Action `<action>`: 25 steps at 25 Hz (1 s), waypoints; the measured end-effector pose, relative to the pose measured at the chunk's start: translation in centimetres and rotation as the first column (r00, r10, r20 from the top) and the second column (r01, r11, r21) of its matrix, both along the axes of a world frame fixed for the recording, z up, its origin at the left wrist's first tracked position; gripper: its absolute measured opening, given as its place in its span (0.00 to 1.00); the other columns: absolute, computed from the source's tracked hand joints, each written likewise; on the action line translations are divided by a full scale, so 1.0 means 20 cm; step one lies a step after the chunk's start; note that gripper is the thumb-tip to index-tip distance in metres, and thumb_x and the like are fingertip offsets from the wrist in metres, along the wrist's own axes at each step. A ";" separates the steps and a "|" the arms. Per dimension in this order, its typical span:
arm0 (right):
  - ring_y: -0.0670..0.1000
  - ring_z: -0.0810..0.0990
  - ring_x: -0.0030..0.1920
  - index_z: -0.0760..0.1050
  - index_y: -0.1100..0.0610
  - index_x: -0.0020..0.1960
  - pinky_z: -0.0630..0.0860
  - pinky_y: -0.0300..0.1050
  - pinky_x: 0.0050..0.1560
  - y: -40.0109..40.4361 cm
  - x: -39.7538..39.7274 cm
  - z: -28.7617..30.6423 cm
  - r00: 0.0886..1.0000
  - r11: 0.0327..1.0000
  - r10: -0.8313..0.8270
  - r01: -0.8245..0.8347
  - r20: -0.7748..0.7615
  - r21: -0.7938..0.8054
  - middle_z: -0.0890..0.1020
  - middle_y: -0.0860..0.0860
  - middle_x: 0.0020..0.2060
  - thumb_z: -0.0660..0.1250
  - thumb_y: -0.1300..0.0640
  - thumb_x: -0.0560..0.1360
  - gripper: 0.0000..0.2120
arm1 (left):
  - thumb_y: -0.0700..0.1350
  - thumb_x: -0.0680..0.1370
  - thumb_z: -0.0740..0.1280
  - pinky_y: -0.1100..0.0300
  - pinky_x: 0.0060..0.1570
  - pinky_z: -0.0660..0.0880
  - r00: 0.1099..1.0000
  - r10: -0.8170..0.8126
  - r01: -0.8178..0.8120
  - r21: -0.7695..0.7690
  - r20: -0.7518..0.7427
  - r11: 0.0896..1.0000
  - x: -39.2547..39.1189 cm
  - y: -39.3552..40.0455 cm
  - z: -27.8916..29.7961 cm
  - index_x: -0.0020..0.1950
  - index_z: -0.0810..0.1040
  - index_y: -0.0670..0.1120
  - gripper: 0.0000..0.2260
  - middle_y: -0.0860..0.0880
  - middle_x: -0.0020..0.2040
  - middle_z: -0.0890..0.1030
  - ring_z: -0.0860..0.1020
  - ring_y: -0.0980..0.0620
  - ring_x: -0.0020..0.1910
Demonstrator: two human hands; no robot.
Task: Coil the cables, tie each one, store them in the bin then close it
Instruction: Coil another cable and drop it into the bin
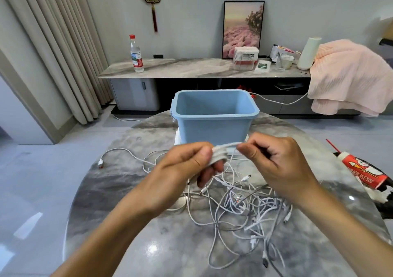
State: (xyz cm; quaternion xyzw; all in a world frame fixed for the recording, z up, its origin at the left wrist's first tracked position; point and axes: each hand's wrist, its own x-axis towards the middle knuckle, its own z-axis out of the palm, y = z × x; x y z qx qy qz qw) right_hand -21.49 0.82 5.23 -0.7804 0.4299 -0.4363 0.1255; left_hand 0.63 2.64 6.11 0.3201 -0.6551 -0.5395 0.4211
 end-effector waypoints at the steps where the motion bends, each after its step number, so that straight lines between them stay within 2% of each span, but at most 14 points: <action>1: 0.43 0.64 0.25 0.72 0.57 0.35 0.60 0.38 0.27 -0.01 0.01 -0.03 0.997 0.999 0.006 -0.010 0.073 0.048 0.67 0.47 0.23 0.59 0.35 0.78 0.27 | 0.47 0.80 0.58 0.51 0.50 0.64 0.986 0.007 0.008 0.091 -0.164 0.996 -0.01 0.01 0.02 0.40 0.79 0.44 0.15 0.49 0.31 0.72 0.68 0.54 0.30; 4: 0.42 0.67 0.27 0.72 0.53 0.38 0.62 0.37 0.30 0.02 0.10 -0.13 0.985 0.973 0.041 -0.077 0.165 0.216 0.70 0.45 0.26 0.57 0.38 0.79 0.22 | 0.46 0.82 0.56 0.45 0.58 0.55 0.810 0.048 0.134 0.263 -0.585 0.955 -0.04 0.02 0.05 0.43 0.77 0.42 0.14 0.50 0.32 0.70 0.68 0.54 0.30; 6: 0.43 0.68 0.29 0.73 0.50 0.41 0.65 0.44 0.32 0.07 0.19 -0.19 0.988 0.938 0.075 -0.116 0.135 0.328 0.71 0.45 0.27 0.56 0.40 0.80 0.17 | 0.46 0.82 0.54 0.49 0.61 0.57 0.711 0.143 0.129 0.328 -0.689 0.936 -0.02 -0.02 0.05 0.46 0.76 0.41 0.14 0.49 0.34 0.70 0.70 0.54 0.31; 7: 0.44 0.69 0.29 0.73 0.50 0.43 0.67 0.47 0.33 0.10 0.24 -0.21 0.989 0.920 0.092 -0.128 0.111 0.371 0.71 0.45 0.28 0.56 0.42 0.81 0.16 | 0.46 0.82 0.55 0.51 0.61 0.59 0.700 0.201 0.082 0.356 -0.686 0.931 -0.01 -0.04 0.03 0.48 0.76 0.41 0.14 0.49 0.34 0.71 0.71 0.54 0.32; 10: 0.45 0.73 0.32 0.73 0.51 0.47 0.71 0.48 0.38 0.18 0.34 -0.19 0.990 0.905 0.139 -0.128 0.002 0.405 0.75 0.44 0.30 0.56 0.48 0.83 0.12 | 0.47 0.82 0.57 0.56 0.54 0.70 0.723 0.376 -0.125 0.426 -0.579 0.896 0.00 -0.08 -0.03 0.54 0.78 0.40 0.15 0.50 0.36 0.78 0.78 0.56 0.35; 12: 0.47 0.76 0.36 0.72 0.50 0.50 0.74 0.50 0.42 0.24 0.38 -0.16 0.985 0.909 0.156 -0.115 -0.073 0.401 0.77 0.45 0.32 0.56 0.49 0.83 0.09 | 0.46 0.82 0.59 0.60 0.50 0.76 0.780 0.429 -0.285 0.351 -0.456 0.892 -0.02 -0.08 -0.06 0.54 0.80 0.39 0.14 0.49 0.39 0.82 0.82 0.54 0.39; 13: 0.47 0.77 0.37 0.72 0.50 0.50 0.74 0.50 0.43 0.26 0.38 -0.14 0.982 0.907 0.163 -0.113 -0.092 0.405 0.78 0.46 0.33 0.56 0.48 0.83 0.09 | 0.46 0.82 0.60 0.60 0.49 0.78 0.822 0.445 -0.386 0.226 -0.356 0.894 -0.02 -0.08 -0.08 0.51 0.81 0.39 0.13 0.49 0.40 0.83 0.83 0.53 0.43; 15: 0.47 0.76 0.35 0.72 0.51 0.47 0.73 0.49 0.39 0.27 0.36 -0.10 0.982 0.906 0.157 -0.101 -0.105 0.411 0.77 0.45 0.32 0.58 0.47 0.82 0.11 | 0.46 0.82 0.61 0.61 0.52 0.76 0.873 0.485 -0.485 -0.203 -0.050 0.851 -0.01 -0.09 -0.12 0.43 0.82 0.41 0.15 0.49 0.40 0.84 0.82 0.54 0.50; 17: 0.47 0.71 0.30 0.71 0.54 0.40 0.68 0.43 0.33 0.24 0.30 -0.03 0.983 0.938 0.122 -0.068 -0.140 0.341 0.73 0.44 0.28 0.62 0.47 0.81 0.14 | 0.47 0.82 0.60 0.59 0.52 0.72 0.828 0.517 -0.337 -0.544 0.217 0.768 0.00 -0.08 -0.14 0.42 0.78 0.41 0.15 0.50 0.37 0.81 0.80 0.50 0.46; 18: 0.47 0.70 0.29 0.72 0.54 0.38 0.65 0.40 0.31 0.23 0.26 0.01 0.982 0.965 0.088 -0.041 -0.170 0.261 0.72 0.44 0.26 0.64 0.46 0.80 0.15 | 0.47 0.83 0.59 0.56 0.49 0.72 0.827 0.488 -0.260 -0.579 0.279 0.773 -0.01 -0.07 -0.14 0.43 0.77 0.40 0.15 0.50 0.37 0.79 0.78 0.48 0.42; 20: 0.44 0.70 0.27 0.78 0.51 0.37 0.66 0.38 0.29 0.19 0.17 0.09 0.971 0.999 -0.017 0.027 -0.239 0.041 0.72 0.42 0.23 0.66 0.42 0.77 0.16 | 0.48 0.83 0.58 0.53 0.43 0.72 0.926 0.271 -0.138 -0.434 0.262 0.890 -0.02 -0.05 -0.10 0.44 0.76 0.38 0.16 0.45 0.36 0.77 0.75 0.47 0.38; 22: 0.45 0.71 0.26 0.79 0.52 0.35 0.68 0.45 0.27 0.13 0.08 0.14 0.958 0.986 -0.130 0.098 -0.254 -0.134 0.73 0.42 0.24 0.68 0.38 0.73 0.19 | 0.49 0.83 0.58 0.54 0.38 0.71 0.971 0.102 -0.039 -0.279 0.214 0.959 -0.02 -0.04 -0.05 0.44 0.76 0.38 0.17 0.43 0.35 0.75 0.73 0.47 0.36; 23: 0.47 0.69 0.25 0.77 0.54 0.32 0.67 0.47 0.26 0.10 0.03 0.14 0.957 0.977 -0.162 0.122 -0.239 -0.173 0.71 0.44 0.23 0.69 0.36 0.72 0.22 | 0.49 0.82 0.58 0.57 0.36 0.69 0.981 0.050 -0.010 -0.211 0.186 0.977 -0.02 -0.03 -0.03 0.43 0.76 0.38 0.16 0.44 0.34 0.73 0.72 0.49 0.34; 25: 0.48 0.65 0.25 0.72 0.55 0.29 0.64 0.46 0.26 0.05 -0.02 0.11 0.986 0.989 -0.099 0.084 -0.134 -0.119 0.67 0.47 0.22 0.68 0.36 0.73 0.26 | 0.48 0.80 0.58 0.62 0.33 0.65 0.999 -0.024 0.025 -0.033 0.044 0.999 -0.02 -0.01 0.00 0.41 0.78 0.41 0.15 0.46 0.31 0.71 0.68 0.52 0.32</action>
